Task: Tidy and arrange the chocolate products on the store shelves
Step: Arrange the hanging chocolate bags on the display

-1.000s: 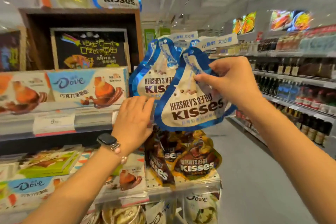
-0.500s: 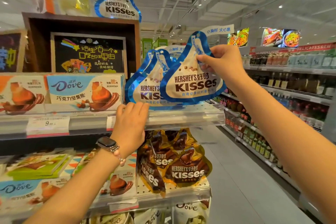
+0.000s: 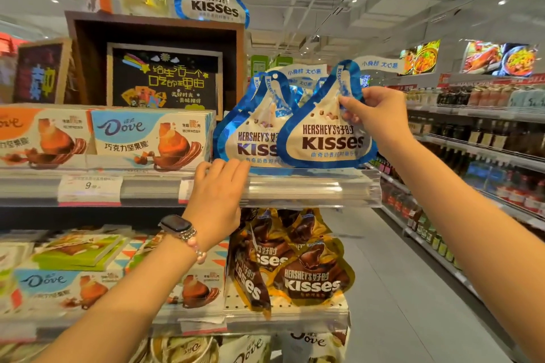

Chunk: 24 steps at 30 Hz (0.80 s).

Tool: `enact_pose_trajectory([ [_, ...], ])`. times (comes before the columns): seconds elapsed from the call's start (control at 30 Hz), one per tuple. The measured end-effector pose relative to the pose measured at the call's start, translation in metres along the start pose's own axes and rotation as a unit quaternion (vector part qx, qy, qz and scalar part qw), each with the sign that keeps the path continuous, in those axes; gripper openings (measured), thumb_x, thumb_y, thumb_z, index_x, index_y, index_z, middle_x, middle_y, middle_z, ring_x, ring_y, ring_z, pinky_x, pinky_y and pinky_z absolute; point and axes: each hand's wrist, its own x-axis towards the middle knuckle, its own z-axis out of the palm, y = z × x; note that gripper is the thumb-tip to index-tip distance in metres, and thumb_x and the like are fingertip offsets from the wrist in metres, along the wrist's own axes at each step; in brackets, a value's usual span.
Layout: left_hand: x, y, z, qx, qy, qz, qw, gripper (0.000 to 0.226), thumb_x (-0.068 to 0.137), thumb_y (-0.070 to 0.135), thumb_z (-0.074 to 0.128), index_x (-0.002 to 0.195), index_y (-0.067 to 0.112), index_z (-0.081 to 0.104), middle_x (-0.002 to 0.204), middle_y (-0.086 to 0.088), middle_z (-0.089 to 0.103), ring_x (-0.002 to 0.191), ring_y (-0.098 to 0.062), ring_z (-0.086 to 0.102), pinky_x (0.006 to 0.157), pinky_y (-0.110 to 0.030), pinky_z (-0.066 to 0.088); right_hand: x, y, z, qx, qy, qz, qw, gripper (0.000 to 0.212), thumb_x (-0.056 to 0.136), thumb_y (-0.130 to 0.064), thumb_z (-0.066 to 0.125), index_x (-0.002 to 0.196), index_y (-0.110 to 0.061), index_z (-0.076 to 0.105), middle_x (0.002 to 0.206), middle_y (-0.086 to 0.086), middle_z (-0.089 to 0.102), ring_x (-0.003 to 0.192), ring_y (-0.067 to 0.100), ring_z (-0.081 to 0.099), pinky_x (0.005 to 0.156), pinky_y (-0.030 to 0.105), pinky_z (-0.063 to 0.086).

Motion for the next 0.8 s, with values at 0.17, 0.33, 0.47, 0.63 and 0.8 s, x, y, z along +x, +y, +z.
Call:
enact_pose_trajectory([
  [0.17, 0.000, 0.000, 0.002, 0.004, 0.004, -0.002, 1.000, 0.077, 0.042, -0.001, 0.075, 0.115, 0.006, 0.049, 0.099, -0.007, 0.059, 0.086, -0.028, 0.055, 0.081, -0.035, 0.031, -0.005, 0.007, -0.002, 0.011, -0.029, 0.012, 0.999, 0.014, 0.084, -0.021, 0.069, 0.090, -0.009, 0.067, 0.072, 0.006, 0.068, 0.054, 0.004, 0.064, 0.051, 0.020, 0.054],
  [0.33, 0.000, 0.000, 0.004, 0.008, 0.000, -0.007, 1.000, 0.077, 0.043, -0.001, 0.075, 0.115, 0.005, 0.050, 0.100, -0.008, 0.059, 0.089, -0.030, 0.054, 0.082, -0.034, 0.028, -0.007, 0.014, -0.007, 0.018, -0.033, -0.007, 0.999, 0.013, 0.084, -0.022, 0.070, 0.092, -0.011, 0.068, 0.077, 0.004, 0.070, 0.059, 0.007, 0.067, 0.053, 0.020, 0.055],
  [0.47, 0.000, 0.003, 0.002, 0.009, -0.005, -0.010, 1.000, 0.076, 0.044, 0.000, 0.076, 0.116, 0.004, 0.051, 0.102, -0.009, 0.059, 0.090, -0.030, 0.055, 0.083, -0.040, 0.040, -0.011, 0.022, -0.005, -0.017, -0.003, -0.057, 0.998, 0.014, 0.083, -0.025, 0.070, 0.095, -0.020, 0.063, 0.089, -0.010, 0.067, 0.080, 0.007, 0.067, 0.068, 0.025, 0.056],
  [0.63, -0.002, 0.004, 0.000, 0.010, -0.013, -0.009, 1.000, 0.075, 0.046, -0.001, 0.074, 0.117, 0.004, 0.049, 0.103, -0.009, 0.058, 0.091, -0.030, 0.055, 0.082, -0.042, 0.043, -0.025, 0.029, 0.005, -0.007, 0.027, -0.117, 0.993, 0.037, 0.086, -0.020, 0.067, 0.119, -0.016, 0.051, 0.103, -0.018, 0.053, 0.071, -0.010, 0.057, 0.060, 0.006, 0.048],
  [0.8, -0.004, 0.002, -0.003, -0.011, -0.016, -0.004, 1.000, 0.072, 0.051, -0.002, 0.073, 0.120, 0.005, 0.051, 0.107, -0.009, 0.059, 0.098, -0.030, 0.056, 0.089, -0.043, 0.042, -0.039, 0.039, 0.017, -0.073, 0.080, -0.224, 0.969, 0.054, 0.084, -0.019, 0.069, 0.130, -0.010, 0.043, 0.131, 0.004, 0.042, 0.075, -0.017, 0.052, 0.067, 0.012, 0.049],
])
